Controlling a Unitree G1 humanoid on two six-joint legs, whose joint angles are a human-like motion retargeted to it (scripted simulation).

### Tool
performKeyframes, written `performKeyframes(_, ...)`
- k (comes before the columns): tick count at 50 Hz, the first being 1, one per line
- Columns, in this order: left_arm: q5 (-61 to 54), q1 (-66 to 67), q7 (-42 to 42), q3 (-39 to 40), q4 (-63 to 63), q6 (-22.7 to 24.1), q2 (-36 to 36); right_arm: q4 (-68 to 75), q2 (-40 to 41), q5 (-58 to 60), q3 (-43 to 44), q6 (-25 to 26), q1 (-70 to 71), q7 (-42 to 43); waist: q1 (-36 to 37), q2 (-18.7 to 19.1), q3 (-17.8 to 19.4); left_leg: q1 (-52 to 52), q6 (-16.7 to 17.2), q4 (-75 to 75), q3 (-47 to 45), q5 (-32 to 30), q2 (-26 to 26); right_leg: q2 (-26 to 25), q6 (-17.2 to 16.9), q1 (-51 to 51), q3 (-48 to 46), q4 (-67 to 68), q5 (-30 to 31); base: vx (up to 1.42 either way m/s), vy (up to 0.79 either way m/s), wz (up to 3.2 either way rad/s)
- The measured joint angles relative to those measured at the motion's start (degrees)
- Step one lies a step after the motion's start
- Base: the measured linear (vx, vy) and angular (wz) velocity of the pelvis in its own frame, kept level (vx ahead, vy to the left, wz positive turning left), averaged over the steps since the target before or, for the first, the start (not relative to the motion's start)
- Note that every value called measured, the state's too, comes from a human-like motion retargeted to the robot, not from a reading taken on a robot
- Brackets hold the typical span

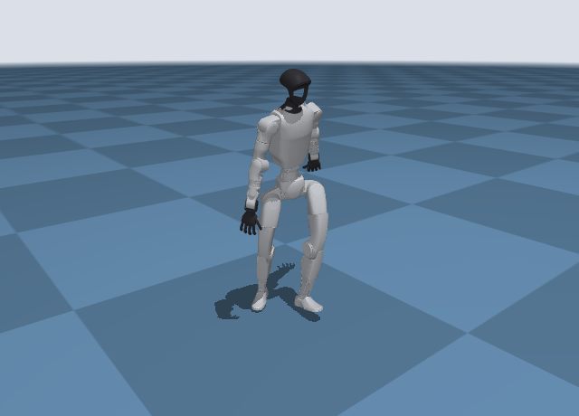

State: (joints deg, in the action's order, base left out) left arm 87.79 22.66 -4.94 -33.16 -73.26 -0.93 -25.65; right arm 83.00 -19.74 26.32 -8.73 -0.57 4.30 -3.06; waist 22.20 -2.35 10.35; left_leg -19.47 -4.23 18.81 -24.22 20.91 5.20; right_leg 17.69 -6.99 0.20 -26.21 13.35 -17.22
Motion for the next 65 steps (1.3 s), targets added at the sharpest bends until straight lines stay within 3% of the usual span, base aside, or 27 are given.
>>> performKeyframes(5,5.18,0.28,-1.25,-2.96,-1.19,2.22,0.25,-0.80,-15.55,6.30,-4.63,-1.64,20.41,-3.24,4.28,4.90,5.21,-6.53,0.17,-5.33,1.46,-4.14,-4.48,-0.08,2.62,-2.06,-3.20,21.49,-10.30,0.26,-0.09,0.75)
performKeyframes(10,8.11,7.74,-0.96,0.65,-2.09,0.69,-7.93,-6.09,-32.41,4.78,-13.65,-1.06,46.07,4.35,12.84,2.65,4.95,-12.30,1.97,-11.82,-3.43,-10.48,-9.43,-2.14,-0.13,0.85,-1.44,18.74,-12.60,0.56,0.02,-0.47)
performKeyframes(13,-0.64,15.85,-2.67,3.29,-3.61,1.36,-13.69,-10.05,-34.50,-10.44,-21.02,-2.29,58.60,5.90,18.48,-3.22,1.05,-11.19,4.79,-18.89,-4.82,-14.25,-10.79,-2.47,-1.76,5.23,3.00,6.11,-1.77,0.98,0.25,-1.32)
performKeyframes(15,-7.39,21.45,-4.43,3.65,-4.24,3.61,-17.15,-11.91,-33.10,-20.73,-27.15,-3.34,63.61,5.50,20.90,-7.94,-2.29,-8.92,6.88,-22.95,-3.75,-14.65,-10.23,-1.07,-3.30,8.14,6.58,-1.84,10.84,1.14,0.42,-1.29)
performKeyframes(18,-13.09,27.64,-7.13,4.78,-3.15,9.60,-20.73,-11.83,-28.59,-26.48,-37.14,-4.82,68.61,3.07,22.10,-13.62,-6.78,-4.78,9.56,-23.81,-2.95,-11.12,-8.90,2.27,-6.92,10.52,13.64,-8.99,29.66,1.16,0.51,-1.08)
performKeyframes(20,-14.76,29.10,-8.69,6.90,-2.22,12.77,-21.70,-10.51,-24.53,-25.82,-41.52,-5.32,71.39,1.60,21.40,-15.56,-9.33,-1.56,11.51,-23.81,-4.55,-9.77,-9.17,2.56,-8.01,11.20,19.29,-11.24,36.98,1.08,0.51,-0.75)
performKeyframes(22,-14.38,27.41,-9.53,8.30,-2.09,13.02,-21.70,-10.36,-20.64,-24.38,-42.27,-5.34,71.77,1.01,19.21,-16.51,-10.84,1.71,12.30,-23.73,-7.49,-9.97,-8.41,3.07,-7.87,12.34,23.10,-11.16,37.89,1.01,0.60,-0.15)
performKeyframes(26,-9.95,13.92,-9.58,5.96,-3.74,7.22,-22.48,-16.66,-14.23,-22.99,-34.78,-4.69,62.48,0.55,11.96,-17.75,-9.71,6.76,8.39,-19.47,-6.66,-6.81,-4.71,4.19,-3.74,14.90,20.96,-2.50,28.53,0.93,0.62,1.09)
performKeyframes(30,-1.85,-13.10,-7.97,-3.54,-6.15,-2.78,-21.71,-25.01,-10.45,-18.73,-23.55,-1.56,42.57,-3.67,6.73,-18.66,-3.37,9.27,1.60,-8.71,1.53,4.18,1.06,6.48,0.29,6.31,19.26,26.88,14.12,0.86,0.48,1.90)
performKeyframes(34,7.54,-46.20,-8.27,-14.43,-8.10,-9.24,-12.00,-23.24,-5.53,-11.40,-17.54,2.86,22.81,-5.96,1.69,-16.44,3.12,12.69,2.06,1.63,6.89,15.52,4.01,7.48,5.90,-8.27,20.74,50.43,0.05,0.88,0.28,1.44)
performKeyframes(37,14.58,-67.07,-9.53,-17.85,-7.70,-14.23,-4.11,-20.11,-1.23,-6.01,-13.84,4.91,6.99,-8.17,-7.02,-12.58,3.65,18.64,3.69,0.96,12.63,17.42,2.85,0.84,8.59,-19.04,22.02,56.60,-4.79,1.03,0.15,1.49)
performKeyframes(40,19.01,-81.06,-10.24,-17.49,-3.87,-18.01,-0.73,-19.50,0.12,-2.61,-8.67,3.82,-11.43,-13.94,-21.36,-6.75,-1.40,24.67,6.57,-7.00,20.31,9.58,-1.67,-8.51,9.05,-28.87,20.99,50.80,-3.12,1.19,0.03,1.92)
performKeyframes(43,14.17,-86.92,-7.93,-14.22,3.11,-18.22,0.13,-18.81,-3.93,-4.90,-1.94,1.44,-31.03,-20.27,-36.43,1.96,-8.14,28.47,11.31,-15.76,27.59,-8.39,-8.88,-13.91,8.70,-32.54,16.66,30.91,1.91,1.35,-0.16,2.16)
performKeyframes(45,8.87,-89.27,-5.75,-13.32,7.14,-17.40,1.96,-15.21,-6.43,-8.28,4.65,1.46,-42.28,-21.76,-44.71,6.19,-10.78,30.98,14.58,-19.94,31.84,-21.75,-12.17,-14.47,7.47,-30.15,14.06,13.10,5.75,1.45,-0.33,2.33)
performKeyframes(47,6.44,-91.93,-4.30,-16.02,9.71,-15.98,4.97,-8.51,-7.91,-10.68,12.50,3.07,-50.07,-20.84,-51.23,7.41,-11.06,34.99,17.07,-22.52,34.55,-31.45,-13.54,-12.82,4.58,-25.02,12.65,-2.56,7.60,1.49,-0.44,2.22)
performKeyframes(50,8.25,-96.39,-2.40,-24.31,12.43,-13.58,11.72,1.53,-8.05,-9.39,22.43,5.44,-56.24,-18.80,-55.65,7.12,-9.68,40.61,18.34,-22.91,33.64,-35.69,-15.13,-11.03,-0.45,-20.18,14.41,-14.32,5.78,1.43,-0.55,1.29)
performKeyframes(53,10.71,-97.58,0.97,-30.92,15.11,-9.53,20.54,3.21,-6.26,-12.86,24.09,5.46,-58.65,-17.73,-54.91,6.45,-8.26,44.03,16.46,-20.25,30.27,-29.02,-15.80,-10.40,-0.54,-17.30,17.57,-15.74,3.88,1.30,-0.61,0.12)
performKeyframes(57,16.27,-91.31,4.43,-27.85,18.08,-5.66,26.55,0.09,-5.30,-23.16,24.69,4.98,-51.09,-16.94,-52.08,4.17,-2.75,44.45,11.06,-9.31,20.62,-9.66,-14.74,-8.62,2.67,-14.91,15.07,-2.65,11.93,1.17,-0.56,-0.79)
performKeyframes(59,20.66,-83.29,3.82,-24.24,19.98,-3.77,23.14,0.54,-6.49,-27.64,20.68,3.89,-41.35,-12.98,-52.12,3.90,0.46,39.55,6.57,3.73,15.09,3.78,-16.87,-10.21,2.66,-15.64,16.60,9.91,4.06,1.09,-0.50,-0.92)
performKeyframes(61,21.33,-72.44,2.42,-21.26,20.51,-5.23,17.00,2.11,-7.33,-28.47,16.73,3.82,-28.63,-3.85,-52.19,4.38,2.03,30.82,1.50,18.85,13.79,15.13,-18.74,-12.05,1.53,-15.54,16.89,18.74,-2.79,1.05,-0.42,-0.82)
performKeyframes(63,18.55,-59.65,1.40,-17.72,17.98,-8.96,10.42,2.80,-6.92,-26.08,16.09,4.38,-14.78,7.01,-50.19,5.61,1.77,21.38,-2.13,29.18,15.10,21.36,-18.18,-14.62,0.39,-13.85,17.82,21.49,-6.56,1.04,-0.33,-1.15)
performKeyframes(65,13.28,-46.73,-0.07,-12.88,12.23,-12.15,5.29,1.00,-5.18,-25.58,17.91,4.13,-1.82,13.43,-44.93,6.32,0.04,14.23,-3.60,31.27,15.25,22.58,-15.09,-16.67,-0.35,-10.00,20.67,18.98,-7.96,1.08,-0.22,-1.67)
